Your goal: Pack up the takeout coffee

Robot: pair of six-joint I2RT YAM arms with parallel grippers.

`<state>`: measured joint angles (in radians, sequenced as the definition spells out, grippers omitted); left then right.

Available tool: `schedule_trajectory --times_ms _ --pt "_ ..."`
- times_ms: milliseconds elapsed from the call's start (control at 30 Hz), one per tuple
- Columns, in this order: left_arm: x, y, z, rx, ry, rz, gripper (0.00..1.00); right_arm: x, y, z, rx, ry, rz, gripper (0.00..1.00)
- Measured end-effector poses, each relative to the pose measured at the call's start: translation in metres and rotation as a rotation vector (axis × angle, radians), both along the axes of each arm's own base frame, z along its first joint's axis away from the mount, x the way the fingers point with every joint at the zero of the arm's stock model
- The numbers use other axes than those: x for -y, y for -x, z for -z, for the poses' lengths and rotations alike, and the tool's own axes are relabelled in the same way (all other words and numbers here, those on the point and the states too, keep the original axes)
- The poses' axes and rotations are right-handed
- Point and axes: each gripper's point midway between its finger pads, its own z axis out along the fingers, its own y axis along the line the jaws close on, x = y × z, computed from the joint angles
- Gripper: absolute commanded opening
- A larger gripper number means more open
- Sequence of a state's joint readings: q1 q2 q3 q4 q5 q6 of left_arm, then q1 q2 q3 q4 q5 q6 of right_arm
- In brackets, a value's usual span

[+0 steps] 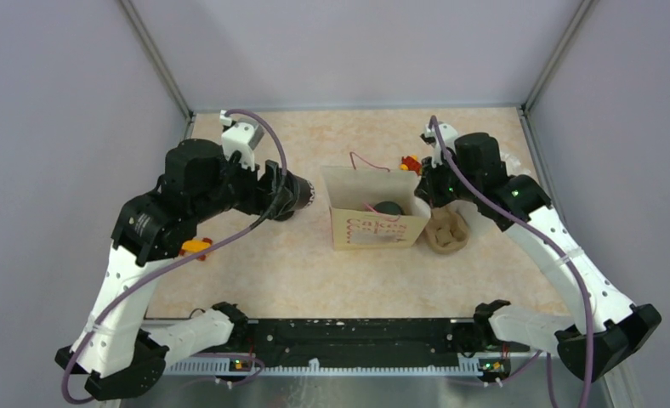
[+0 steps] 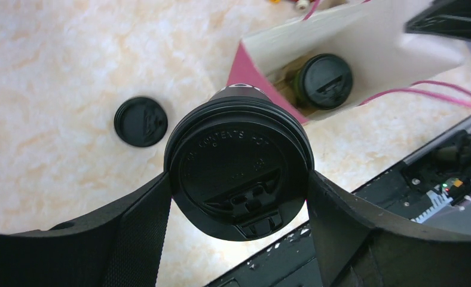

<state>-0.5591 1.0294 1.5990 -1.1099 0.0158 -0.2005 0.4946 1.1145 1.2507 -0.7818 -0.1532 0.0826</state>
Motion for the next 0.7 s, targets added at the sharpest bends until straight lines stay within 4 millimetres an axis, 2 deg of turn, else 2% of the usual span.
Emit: schedule_trajectory --times_ms 100,333,700 --pt "0.009 0.004 -0.019 0.056 0.03 0.078 0.7 0.001 0.0 0.0 0.016 0.019 -0.02 0.0" --pt "0.032 0.001 -0.045 0.126 0.061 0.22 0.7 0.002 0.001 -0.002 0.047 0.045 -0.061 0.0" --pt "0.064 0.01 -0.053 0.142 0.112 0.424 0.69 -0.007 0.01 -0.023 0.127 -0.034 -0.055 0.0"
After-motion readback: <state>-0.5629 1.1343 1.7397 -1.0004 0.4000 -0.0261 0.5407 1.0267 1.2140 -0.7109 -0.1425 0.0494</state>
